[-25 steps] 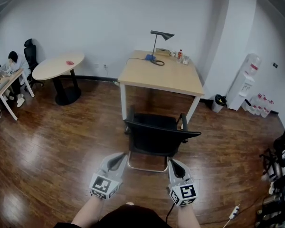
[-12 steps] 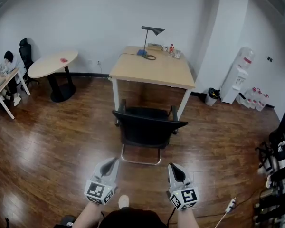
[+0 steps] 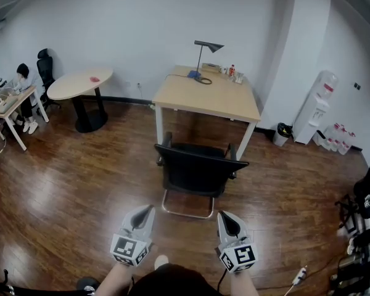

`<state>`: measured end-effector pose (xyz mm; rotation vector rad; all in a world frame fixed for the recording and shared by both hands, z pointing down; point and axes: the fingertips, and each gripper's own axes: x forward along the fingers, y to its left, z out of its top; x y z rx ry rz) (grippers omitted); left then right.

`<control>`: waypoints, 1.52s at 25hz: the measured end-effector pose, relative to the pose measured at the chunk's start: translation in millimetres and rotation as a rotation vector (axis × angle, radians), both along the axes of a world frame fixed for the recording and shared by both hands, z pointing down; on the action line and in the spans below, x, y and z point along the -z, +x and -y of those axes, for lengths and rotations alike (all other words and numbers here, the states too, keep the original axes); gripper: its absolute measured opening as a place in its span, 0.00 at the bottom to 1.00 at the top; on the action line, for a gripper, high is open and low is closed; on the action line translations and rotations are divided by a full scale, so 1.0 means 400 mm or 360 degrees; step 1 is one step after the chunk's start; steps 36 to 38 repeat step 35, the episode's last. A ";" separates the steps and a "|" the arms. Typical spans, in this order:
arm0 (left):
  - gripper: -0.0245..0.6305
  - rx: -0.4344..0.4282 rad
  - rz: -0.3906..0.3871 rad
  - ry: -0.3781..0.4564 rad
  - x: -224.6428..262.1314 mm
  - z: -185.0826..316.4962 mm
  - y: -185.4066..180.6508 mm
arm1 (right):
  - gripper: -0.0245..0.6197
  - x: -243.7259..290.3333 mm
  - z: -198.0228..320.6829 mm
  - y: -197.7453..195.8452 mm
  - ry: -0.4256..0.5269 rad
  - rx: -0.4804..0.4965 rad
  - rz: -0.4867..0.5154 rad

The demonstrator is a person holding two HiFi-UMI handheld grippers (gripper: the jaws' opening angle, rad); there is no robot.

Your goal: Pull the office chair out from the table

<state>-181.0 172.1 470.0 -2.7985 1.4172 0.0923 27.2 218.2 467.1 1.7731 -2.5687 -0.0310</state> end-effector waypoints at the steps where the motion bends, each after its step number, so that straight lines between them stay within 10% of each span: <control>1: 0.04 -0.0001 0.0002 0.0006 0.000 -0.002 0.001 | 0.06 0.001 -0.003 -0.003 0.0006 0.0001 -0.0004; 38: 0.04 -0.0076 -0.0025 -0.0038 -0.014 0.058 0.012 | 0.06 -0.043 -0.001 0.008 -0.0107 -0.0038 -0.0032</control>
